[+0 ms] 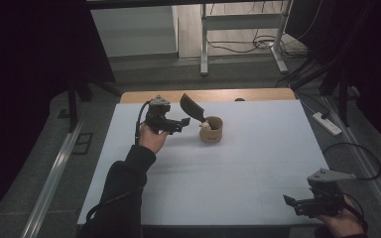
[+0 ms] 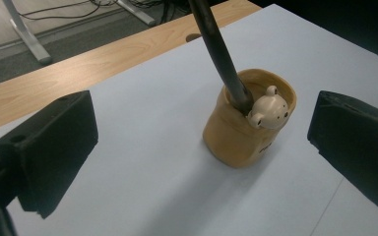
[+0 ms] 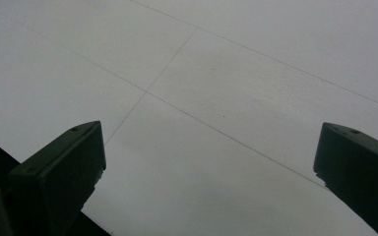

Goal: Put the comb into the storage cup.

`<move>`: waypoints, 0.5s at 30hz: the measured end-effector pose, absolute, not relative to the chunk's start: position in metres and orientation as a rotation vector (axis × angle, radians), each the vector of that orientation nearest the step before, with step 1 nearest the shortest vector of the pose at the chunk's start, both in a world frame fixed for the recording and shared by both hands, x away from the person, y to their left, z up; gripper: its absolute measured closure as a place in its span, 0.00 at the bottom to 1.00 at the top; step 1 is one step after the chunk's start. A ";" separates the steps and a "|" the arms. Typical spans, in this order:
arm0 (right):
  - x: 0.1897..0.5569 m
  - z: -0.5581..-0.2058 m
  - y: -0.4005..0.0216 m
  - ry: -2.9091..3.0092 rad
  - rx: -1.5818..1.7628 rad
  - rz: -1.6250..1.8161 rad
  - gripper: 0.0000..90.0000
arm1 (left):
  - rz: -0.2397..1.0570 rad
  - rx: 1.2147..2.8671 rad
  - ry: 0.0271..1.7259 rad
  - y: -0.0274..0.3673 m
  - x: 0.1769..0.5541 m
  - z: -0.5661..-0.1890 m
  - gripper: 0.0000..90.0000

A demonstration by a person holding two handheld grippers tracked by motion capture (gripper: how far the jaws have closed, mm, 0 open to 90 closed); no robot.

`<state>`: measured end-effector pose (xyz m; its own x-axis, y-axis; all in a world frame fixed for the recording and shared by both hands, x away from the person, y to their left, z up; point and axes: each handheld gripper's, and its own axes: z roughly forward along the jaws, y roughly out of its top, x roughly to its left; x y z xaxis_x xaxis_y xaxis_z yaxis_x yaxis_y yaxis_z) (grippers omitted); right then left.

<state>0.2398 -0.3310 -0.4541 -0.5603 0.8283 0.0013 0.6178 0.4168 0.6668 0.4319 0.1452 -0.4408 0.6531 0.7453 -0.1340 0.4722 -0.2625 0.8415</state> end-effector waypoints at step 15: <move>0.239 -0.454 -0.330 2.345 1.238 0.888 0.00 | 0.359 1.912 0.944 0.148 0.424 -0.445 0.00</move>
<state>0.2391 -0.3300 -0.4541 -0.5608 0.8279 -0.0111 0.6129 0.4241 0.6667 0.4243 0.1476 -0.4451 0.6603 0.7390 -0.1338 0.4637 -0.2609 0.8467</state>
